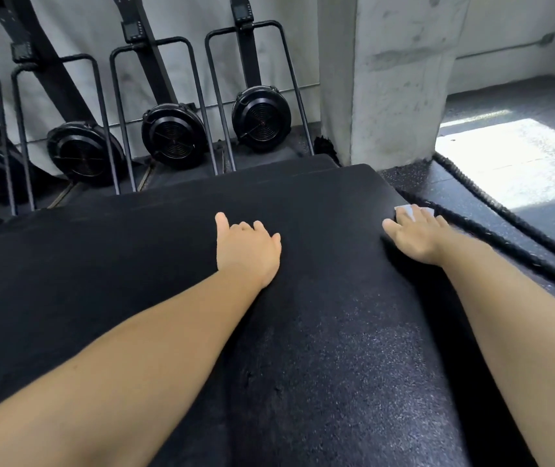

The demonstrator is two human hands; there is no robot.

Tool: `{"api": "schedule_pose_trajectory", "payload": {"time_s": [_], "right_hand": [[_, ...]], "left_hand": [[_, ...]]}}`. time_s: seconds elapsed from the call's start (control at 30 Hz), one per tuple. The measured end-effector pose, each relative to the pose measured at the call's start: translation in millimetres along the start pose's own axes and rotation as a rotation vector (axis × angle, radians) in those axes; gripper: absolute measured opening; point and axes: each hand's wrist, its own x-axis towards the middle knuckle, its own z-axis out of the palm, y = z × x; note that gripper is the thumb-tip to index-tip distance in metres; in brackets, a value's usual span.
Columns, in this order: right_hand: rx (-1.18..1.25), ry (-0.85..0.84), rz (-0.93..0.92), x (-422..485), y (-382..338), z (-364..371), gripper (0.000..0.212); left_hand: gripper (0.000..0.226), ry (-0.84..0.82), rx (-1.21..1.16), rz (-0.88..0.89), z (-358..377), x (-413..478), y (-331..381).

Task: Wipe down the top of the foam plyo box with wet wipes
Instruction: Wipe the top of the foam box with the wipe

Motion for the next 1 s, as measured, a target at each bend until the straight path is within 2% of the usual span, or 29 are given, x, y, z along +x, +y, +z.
{"api": "schedule_pose_trajectory", "payload": {"time_s": [0.07, 0.17, 0.3, 0.37, 0.43, 0.57, 0.67, 1.0], "right_hand": [[-0.043, 0.002, -0.023, -23, 11, 0, 0.037], [-0.108, -0.036, -0.036, -60, 25, -1, 0.059], [-0.128, -0.054, -0.018, -92, 34, 0, 0.063], [-0.091, -0.076, 0.019, -98, 31, 0, 0.066], [-0.063, -0.077, 0.049, -95, 24, -2, 0.069], [-0.057, -0.048, 0.074, -84, 7, -8, 0.071], [-0.067, -0.033, 0.059, -80, 3, -10, 0.07], [-0.04, -0.042, 0.014, -133, 32, -5, 0.064]], "left_hand": [[0.043, 0.036, -0.008, 0.0, -4, -7, 0], [0.045, 0.054, -0.08, -0.038, -7, -15, -3], [0.039, 0.067, -0.155, -0.028, -10, -35, -2], [0.034, 0.073, -0.18, 0.027, -16, -51, 6], [0.041, 0.074, -0.199, 0.111, -26, -67, 17], [0.049, 0.137, -0.225, 0.297, -51, -99, 44], [0.051, 0.124, -0.216, 0.367, -65, -115, 59], [0.048, -0.054, -0.274, 0.307, -72, -134, 71]]}}
